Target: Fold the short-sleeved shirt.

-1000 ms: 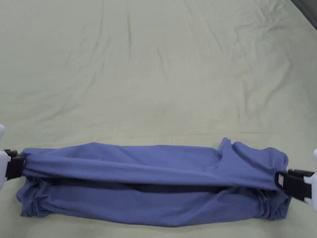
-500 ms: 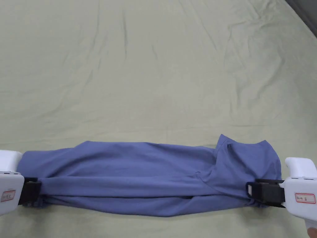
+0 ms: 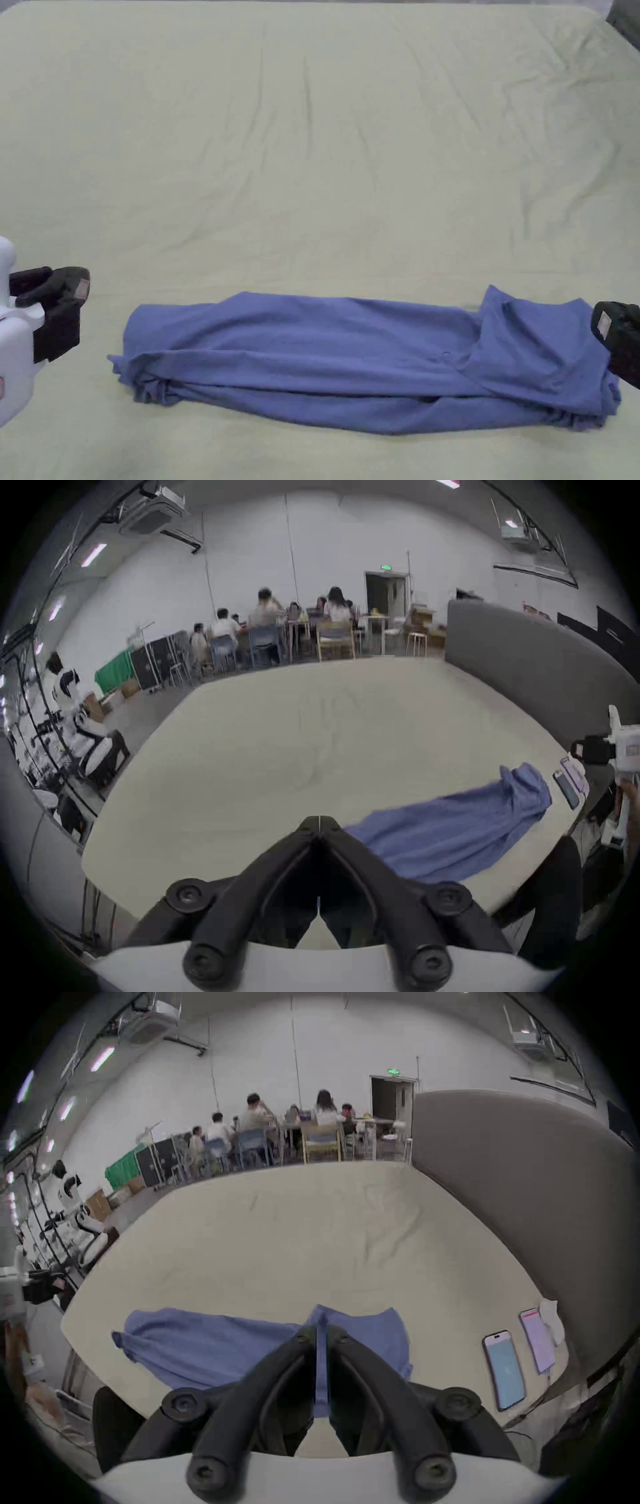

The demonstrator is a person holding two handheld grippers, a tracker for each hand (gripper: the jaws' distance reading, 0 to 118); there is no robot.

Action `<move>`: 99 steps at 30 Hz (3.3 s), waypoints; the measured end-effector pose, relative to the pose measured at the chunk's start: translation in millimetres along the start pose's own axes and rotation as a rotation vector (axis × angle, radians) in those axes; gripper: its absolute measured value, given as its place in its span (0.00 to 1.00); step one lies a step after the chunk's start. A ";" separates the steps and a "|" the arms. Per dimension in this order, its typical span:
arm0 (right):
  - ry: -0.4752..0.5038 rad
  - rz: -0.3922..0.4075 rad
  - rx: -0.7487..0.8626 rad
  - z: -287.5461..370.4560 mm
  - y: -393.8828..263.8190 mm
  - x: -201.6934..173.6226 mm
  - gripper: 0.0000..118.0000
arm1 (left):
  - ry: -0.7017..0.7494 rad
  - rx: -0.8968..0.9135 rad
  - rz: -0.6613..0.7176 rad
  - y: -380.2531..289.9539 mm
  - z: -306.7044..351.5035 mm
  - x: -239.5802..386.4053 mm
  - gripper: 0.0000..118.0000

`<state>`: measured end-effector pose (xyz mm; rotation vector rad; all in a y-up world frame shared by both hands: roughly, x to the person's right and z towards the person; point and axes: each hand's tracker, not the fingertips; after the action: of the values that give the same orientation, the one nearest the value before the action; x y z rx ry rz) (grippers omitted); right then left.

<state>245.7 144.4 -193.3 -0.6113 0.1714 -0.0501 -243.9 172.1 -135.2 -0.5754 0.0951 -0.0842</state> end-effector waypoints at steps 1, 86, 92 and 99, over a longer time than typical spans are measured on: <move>0.043 -0.011 -0.033 -1.3 -0.6 -0.7 0.06 | -0.002 -0.036 0.037 -1.8 -6.1 -4.7 0.00; 0.215 -0.198 -0.244 -41.1 -34.7 34.6 0.06 | -0.315 -0.585 -0.029 -57.1 -187.4 187.1 0.12; 0.194 -0.213 -0.258 -41.1 -35.9 43.7 0.06 | -0.219 -0.521 -0.312 -47.0 -178.5 266.6 0.11; 0.194 -0.214 -0.251 -38.3 -31.5 40.4 0.06 | -0.633 -0.554 -0.004 -14.6 -159.2 259.1 0.11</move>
<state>279.0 93.0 -211.8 -0.8743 0.3023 -0.2993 -5.6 46.6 -277.3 -1.1303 -0.5141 0.1285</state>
